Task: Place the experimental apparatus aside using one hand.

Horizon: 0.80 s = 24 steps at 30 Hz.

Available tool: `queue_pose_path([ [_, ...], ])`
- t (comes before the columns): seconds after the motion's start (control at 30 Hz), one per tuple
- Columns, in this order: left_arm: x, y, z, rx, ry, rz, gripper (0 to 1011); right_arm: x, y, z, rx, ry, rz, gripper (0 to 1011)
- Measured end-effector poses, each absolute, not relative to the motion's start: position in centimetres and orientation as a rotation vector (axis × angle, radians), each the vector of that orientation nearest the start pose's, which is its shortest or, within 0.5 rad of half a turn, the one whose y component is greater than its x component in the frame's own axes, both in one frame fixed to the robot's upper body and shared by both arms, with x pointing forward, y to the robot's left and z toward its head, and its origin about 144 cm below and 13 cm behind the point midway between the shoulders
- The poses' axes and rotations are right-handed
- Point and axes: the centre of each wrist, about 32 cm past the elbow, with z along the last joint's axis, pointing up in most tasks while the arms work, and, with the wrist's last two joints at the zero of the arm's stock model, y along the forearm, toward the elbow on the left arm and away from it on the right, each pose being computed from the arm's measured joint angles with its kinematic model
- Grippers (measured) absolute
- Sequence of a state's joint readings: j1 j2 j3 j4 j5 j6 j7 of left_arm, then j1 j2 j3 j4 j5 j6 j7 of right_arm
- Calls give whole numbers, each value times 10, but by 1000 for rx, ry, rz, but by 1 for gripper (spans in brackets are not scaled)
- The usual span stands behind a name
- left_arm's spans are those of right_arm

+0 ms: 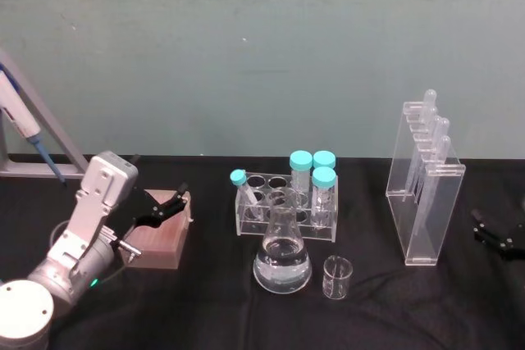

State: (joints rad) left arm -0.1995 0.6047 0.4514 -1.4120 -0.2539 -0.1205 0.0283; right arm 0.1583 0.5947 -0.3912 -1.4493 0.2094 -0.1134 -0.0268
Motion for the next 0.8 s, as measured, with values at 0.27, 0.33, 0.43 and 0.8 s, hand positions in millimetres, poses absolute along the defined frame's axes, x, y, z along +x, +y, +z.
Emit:
queue_pose_path([
  [0.27, 489, 310, 1140, 304, -285, 1248, 1000, 468, -314, 1156, -309, -312, -1295, 1000],
  [0.33, 489, 310, 1140, 304, -285, 1248, 1000, 463, -313, 1160, -309, -312, -1305, 1002],
  [0.43, 489, 310, 1140, 304, -285, 1248, 1000, 458, -313, 1164, -308, -325, -1315, 1002],
  [0.8, 489, 310, 1140, 304, -285, 1248, 1000, 442, -304, 1182, -247, -328, -1300, 1000],
])
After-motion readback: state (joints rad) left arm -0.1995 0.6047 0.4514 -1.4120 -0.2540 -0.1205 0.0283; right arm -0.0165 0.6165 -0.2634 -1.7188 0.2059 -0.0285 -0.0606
